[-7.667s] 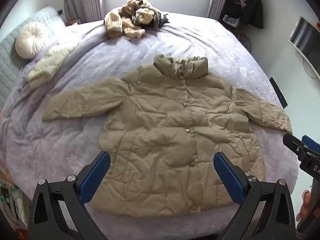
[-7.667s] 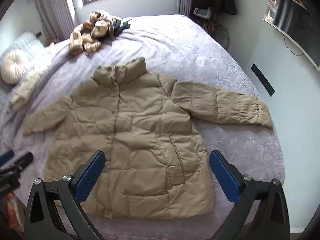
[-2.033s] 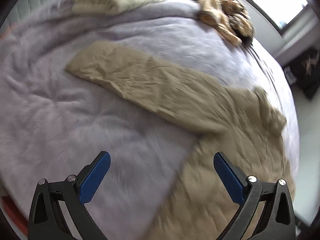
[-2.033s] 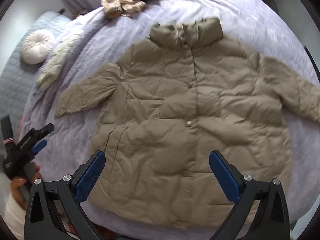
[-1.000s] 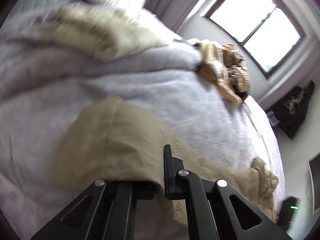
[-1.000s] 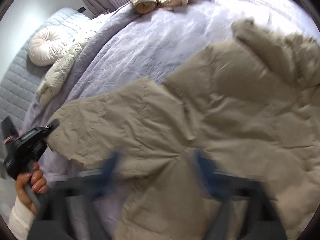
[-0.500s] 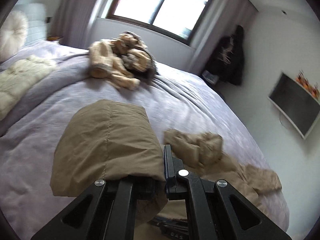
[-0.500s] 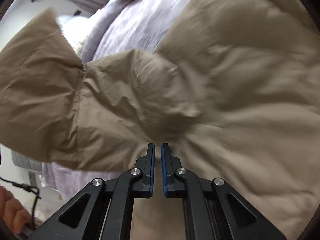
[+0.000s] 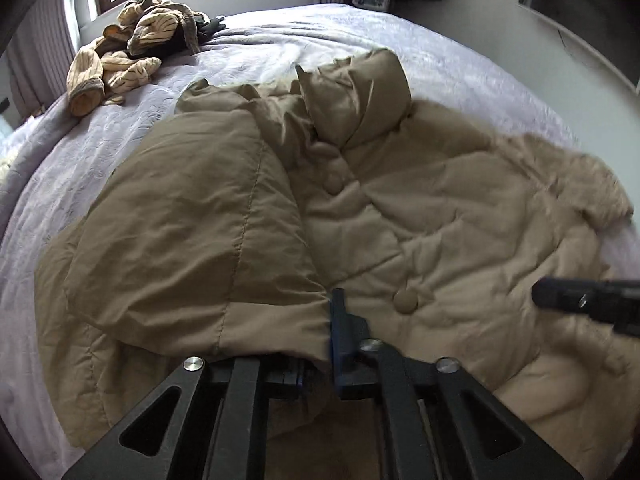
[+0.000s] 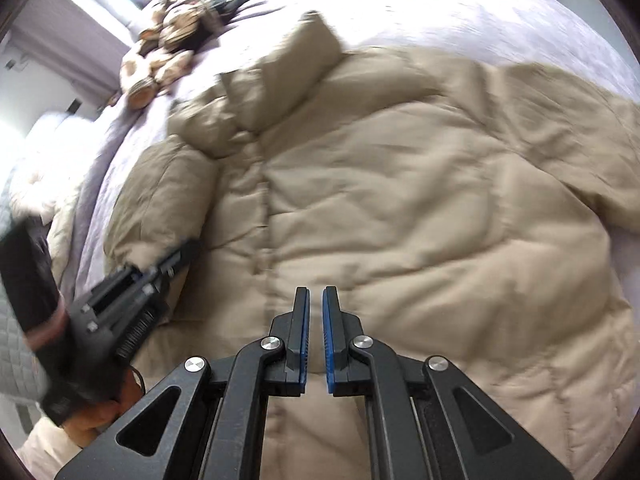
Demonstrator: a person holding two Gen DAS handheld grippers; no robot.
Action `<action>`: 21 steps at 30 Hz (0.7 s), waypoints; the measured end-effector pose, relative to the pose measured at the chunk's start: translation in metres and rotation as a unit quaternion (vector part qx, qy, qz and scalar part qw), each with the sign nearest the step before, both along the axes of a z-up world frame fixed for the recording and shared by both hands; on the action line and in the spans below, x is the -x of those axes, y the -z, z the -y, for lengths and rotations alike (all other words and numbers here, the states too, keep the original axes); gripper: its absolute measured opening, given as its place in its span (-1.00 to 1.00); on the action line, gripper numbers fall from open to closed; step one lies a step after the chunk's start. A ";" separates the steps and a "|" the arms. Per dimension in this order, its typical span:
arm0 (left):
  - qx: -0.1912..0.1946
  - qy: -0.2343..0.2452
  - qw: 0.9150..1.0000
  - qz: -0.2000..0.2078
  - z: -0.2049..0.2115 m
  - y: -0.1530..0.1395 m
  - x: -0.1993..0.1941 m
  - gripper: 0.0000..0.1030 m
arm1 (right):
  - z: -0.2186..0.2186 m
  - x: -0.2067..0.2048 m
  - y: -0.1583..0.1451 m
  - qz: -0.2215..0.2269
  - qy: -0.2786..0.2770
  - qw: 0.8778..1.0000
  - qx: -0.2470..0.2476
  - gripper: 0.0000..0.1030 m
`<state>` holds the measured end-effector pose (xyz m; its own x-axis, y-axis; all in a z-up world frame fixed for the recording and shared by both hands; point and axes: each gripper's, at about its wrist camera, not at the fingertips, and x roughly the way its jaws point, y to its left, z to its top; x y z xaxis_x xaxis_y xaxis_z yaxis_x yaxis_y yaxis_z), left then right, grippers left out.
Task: Fold large clothes
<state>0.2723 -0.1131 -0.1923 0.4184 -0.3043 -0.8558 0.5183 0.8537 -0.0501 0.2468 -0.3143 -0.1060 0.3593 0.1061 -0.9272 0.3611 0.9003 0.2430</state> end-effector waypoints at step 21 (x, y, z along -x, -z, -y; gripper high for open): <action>0.007 -0.279 0.960 -0.015 -0.202 0.004 -0.022 0.60 | -0.191 -0.005 -0.011 0.067 -0.328 0.905 0.264 0.80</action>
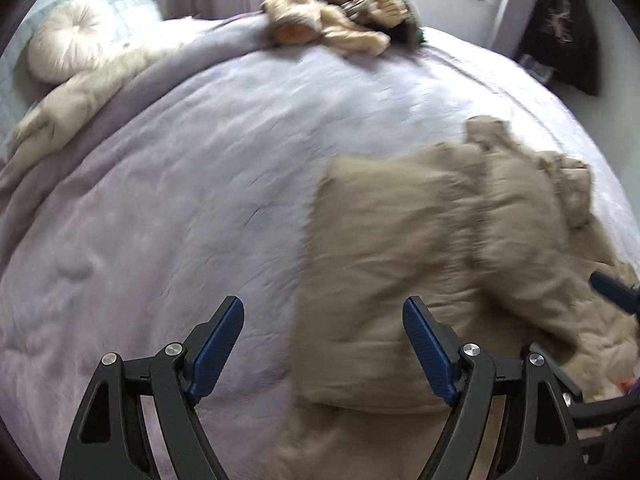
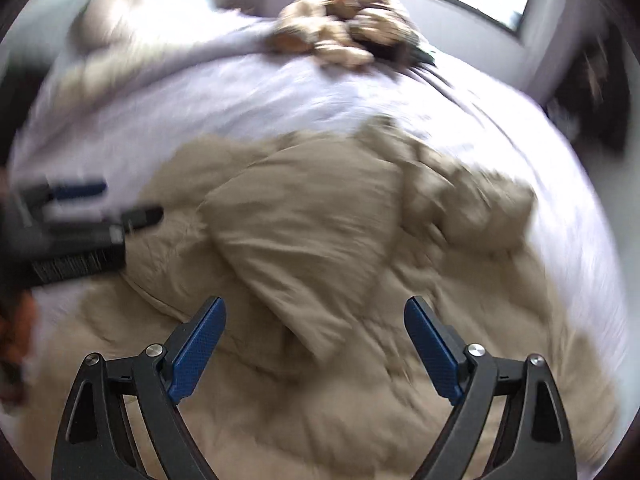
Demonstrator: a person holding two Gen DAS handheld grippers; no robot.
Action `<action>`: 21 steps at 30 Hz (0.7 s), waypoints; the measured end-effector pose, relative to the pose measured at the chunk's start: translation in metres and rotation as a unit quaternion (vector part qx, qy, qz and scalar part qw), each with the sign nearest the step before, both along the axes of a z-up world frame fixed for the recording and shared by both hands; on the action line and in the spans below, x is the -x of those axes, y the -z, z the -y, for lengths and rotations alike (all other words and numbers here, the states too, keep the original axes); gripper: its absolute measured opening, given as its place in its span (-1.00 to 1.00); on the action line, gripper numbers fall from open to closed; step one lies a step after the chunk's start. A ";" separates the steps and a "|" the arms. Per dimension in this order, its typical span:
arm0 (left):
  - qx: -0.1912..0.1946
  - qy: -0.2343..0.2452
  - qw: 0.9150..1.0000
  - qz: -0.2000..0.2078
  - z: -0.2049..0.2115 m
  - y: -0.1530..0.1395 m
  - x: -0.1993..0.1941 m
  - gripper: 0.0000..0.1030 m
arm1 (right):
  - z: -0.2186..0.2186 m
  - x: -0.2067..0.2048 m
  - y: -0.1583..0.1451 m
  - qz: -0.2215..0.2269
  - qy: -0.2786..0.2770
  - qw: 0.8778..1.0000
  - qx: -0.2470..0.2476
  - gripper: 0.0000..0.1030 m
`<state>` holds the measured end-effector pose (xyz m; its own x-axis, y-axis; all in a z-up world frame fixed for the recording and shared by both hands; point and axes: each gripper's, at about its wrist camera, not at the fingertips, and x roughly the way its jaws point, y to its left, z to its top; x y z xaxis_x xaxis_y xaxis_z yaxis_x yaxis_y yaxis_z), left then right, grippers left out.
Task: Fold large clothes
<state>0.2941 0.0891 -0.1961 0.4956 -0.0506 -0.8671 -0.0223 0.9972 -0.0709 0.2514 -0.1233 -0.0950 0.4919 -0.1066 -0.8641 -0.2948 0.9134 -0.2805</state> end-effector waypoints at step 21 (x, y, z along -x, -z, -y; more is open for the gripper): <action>0.216 -0.030 0.974 -0.064 -0.077 0.011 -0.060 0.60 | 0.200 -0.022 0.030 -0.039 0.384 0.889 -0.246 -0.82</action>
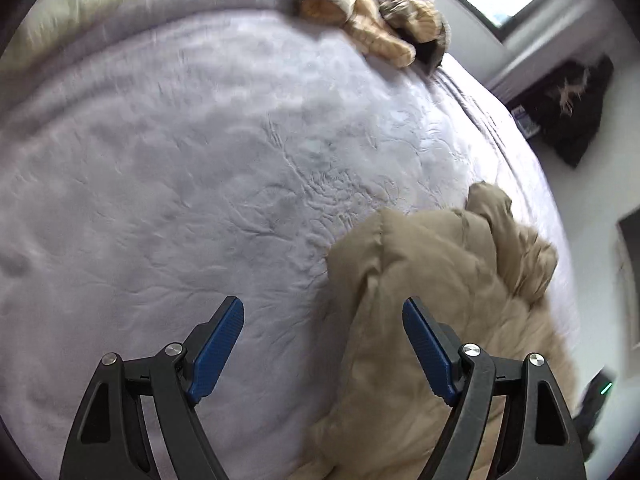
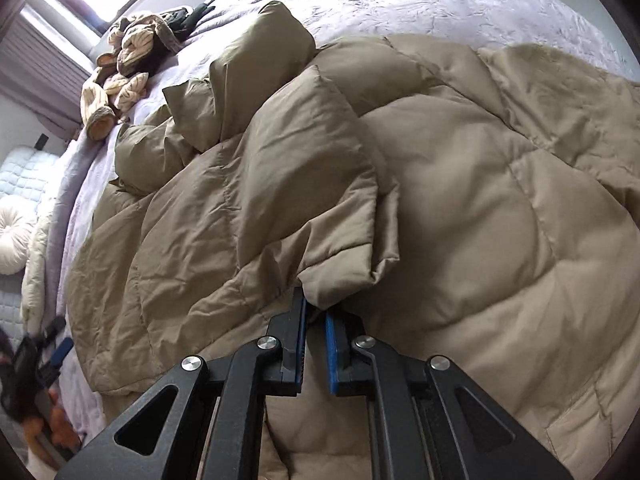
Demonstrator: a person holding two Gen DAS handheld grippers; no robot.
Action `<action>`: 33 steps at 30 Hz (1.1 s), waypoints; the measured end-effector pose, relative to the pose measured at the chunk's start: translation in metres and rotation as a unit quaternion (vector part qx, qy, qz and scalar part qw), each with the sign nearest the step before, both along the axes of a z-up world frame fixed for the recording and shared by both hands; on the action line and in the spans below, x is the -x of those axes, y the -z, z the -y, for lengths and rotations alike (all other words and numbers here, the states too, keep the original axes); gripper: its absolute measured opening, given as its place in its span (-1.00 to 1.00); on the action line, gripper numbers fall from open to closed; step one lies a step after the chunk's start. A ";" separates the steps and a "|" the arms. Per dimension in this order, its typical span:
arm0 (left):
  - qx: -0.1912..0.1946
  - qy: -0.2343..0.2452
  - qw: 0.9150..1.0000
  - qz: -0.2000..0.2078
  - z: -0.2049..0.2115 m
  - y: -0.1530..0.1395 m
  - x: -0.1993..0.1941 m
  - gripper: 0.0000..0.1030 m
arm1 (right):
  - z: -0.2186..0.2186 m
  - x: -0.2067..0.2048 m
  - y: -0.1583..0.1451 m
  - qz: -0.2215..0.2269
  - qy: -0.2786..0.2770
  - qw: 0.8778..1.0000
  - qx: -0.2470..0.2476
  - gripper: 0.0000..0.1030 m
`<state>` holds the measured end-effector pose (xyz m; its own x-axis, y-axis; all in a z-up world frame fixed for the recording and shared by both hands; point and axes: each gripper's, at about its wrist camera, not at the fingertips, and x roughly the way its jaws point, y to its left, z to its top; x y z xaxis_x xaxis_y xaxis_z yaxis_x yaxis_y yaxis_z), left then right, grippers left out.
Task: Fold large clothes
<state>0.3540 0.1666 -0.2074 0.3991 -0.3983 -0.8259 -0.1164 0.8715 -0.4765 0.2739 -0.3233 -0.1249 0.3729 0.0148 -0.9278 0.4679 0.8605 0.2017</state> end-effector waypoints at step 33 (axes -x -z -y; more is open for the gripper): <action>-0.156 0.109 0.980 0.053 0.076 -0.007 0.001 -0.39 | 0.018 -0.019 -0.014 -0.028 -0.055 0.998 0.016 -0.93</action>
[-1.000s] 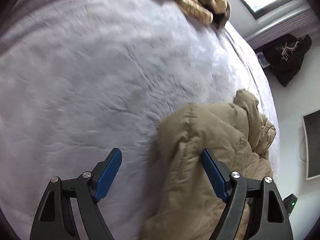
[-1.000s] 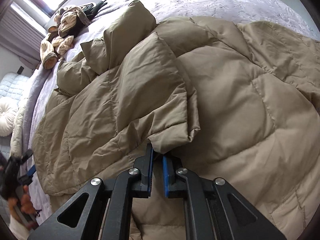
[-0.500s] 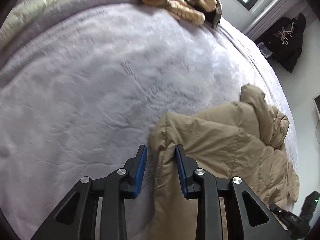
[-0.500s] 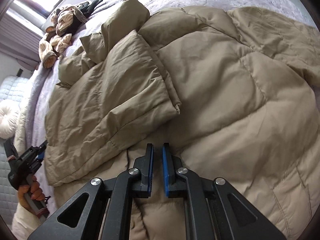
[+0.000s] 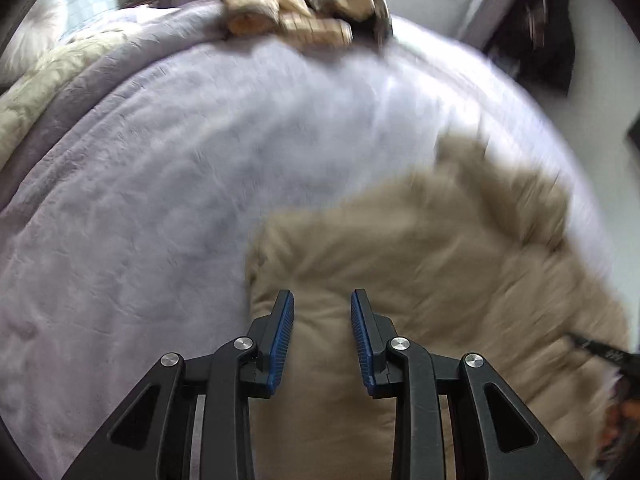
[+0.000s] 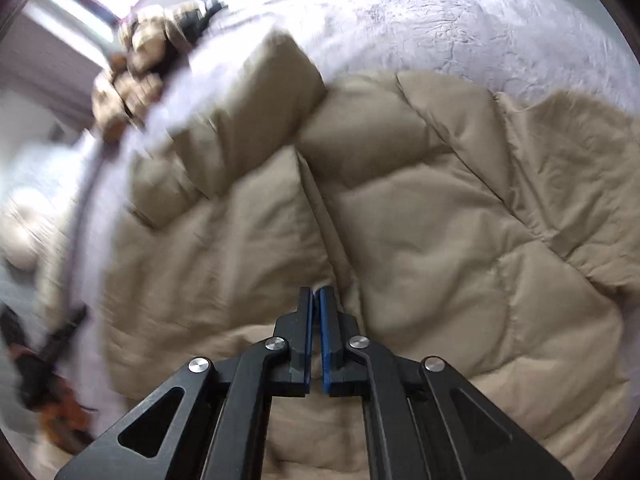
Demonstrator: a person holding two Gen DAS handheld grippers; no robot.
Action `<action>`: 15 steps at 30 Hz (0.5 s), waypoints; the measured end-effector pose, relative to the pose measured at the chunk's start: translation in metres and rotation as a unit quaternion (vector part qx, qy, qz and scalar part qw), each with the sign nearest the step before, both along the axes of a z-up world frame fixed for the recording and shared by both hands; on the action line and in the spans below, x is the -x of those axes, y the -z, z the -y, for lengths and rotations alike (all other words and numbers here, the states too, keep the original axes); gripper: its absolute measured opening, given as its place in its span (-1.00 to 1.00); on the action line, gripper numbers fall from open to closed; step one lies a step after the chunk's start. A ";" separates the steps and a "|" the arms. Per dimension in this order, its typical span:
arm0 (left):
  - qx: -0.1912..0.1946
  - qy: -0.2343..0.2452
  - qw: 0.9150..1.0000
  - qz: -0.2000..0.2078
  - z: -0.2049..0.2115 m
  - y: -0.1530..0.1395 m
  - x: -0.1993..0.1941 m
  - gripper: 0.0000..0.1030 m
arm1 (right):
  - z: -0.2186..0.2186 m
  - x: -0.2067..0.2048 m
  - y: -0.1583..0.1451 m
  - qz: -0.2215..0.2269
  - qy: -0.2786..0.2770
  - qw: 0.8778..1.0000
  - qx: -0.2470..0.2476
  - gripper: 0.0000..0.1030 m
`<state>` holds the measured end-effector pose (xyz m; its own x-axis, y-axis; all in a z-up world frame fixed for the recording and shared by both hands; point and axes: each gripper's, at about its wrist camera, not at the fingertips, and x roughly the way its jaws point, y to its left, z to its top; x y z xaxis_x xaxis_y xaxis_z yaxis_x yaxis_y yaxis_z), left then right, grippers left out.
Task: Fold large clothes
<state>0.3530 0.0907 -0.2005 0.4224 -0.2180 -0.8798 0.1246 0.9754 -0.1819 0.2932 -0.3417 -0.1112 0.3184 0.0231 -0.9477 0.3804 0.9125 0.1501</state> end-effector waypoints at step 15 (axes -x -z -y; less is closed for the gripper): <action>-0.030 0.004 1.000 0.004 0.010 0.015 0.005 -0.30 | -0.053 0.001 -0.013 0.069 -0.089 0.994 -0.012 -0.94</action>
